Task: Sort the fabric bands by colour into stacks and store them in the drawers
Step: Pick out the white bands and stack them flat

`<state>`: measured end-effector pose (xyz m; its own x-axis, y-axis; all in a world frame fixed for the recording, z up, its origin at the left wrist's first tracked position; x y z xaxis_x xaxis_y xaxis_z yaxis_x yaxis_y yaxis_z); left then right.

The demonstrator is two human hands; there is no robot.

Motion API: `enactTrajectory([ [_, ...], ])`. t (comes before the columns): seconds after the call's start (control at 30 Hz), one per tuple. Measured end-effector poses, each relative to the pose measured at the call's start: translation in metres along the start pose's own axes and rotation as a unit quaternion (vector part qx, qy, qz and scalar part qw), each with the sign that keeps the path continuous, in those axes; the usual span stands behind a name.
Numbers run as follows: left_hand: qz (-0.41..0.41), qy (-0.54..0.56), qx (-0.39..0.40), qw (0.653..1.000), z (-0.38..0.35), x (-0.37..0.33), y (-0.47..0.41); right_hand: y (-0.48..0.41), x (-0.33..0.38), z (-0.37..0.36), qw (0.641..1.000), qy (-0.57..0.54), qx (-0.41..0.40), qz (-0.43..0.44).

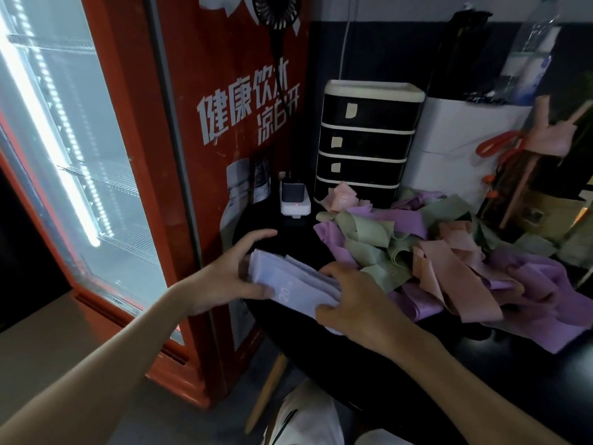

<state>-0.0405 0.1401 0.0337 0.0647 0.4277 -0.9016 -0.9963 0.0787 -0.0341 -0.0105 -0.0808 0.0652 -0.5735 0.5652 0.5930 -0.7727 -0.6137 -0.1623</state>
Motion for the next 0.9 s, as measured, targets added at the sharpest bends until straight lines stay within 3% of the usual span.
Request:
enactTrajectory([
  [0.1,-0.025,-0.038,0.004,0.999,-0.015,0.012,0.006,0.005,-0.007,-0.009,0.993,0.101,0.067,0.005],
  [0.23,-0.028,-0.011,0.030,0.999,-0.015,0.015,0.006,0.006,-0.010,-0.012,0.989,0.115,0.089,0.009],
  [0.33,-0.031,-0.004,0.034,0.999,-0.016,0.015,0.010,0.011,-0.010,-0.011,0.985,0.145,0.088,0.028],
  [0.5,-0.051,-0.002,-0.006,0.999,-0.017,0.018,0.011,0.016,-0.008,-0.010,0.954,0.287,0.039,0.081],
  [0.9,-0.054,0.009,-0.009,0.998,-0.019,0.015,0.013,0.022,-0.010,-0.013,0.957,0.253,0.025,0.139],
])
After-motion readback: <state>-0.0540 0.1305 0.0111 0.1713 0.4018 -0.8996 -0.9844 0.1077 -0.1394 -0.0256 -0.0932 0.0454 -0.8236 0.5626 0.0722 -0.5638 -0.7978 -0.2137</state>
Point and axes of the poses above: each hand's wrist, its own y-axis away from the middle knuckle, its own z-axis out of the back of the hand, x = y × z, the point moved 4 cm from there along -y, towards the middle knuckle, and after that the axes turned 6 degrees about -y, right-handed, at the moved point
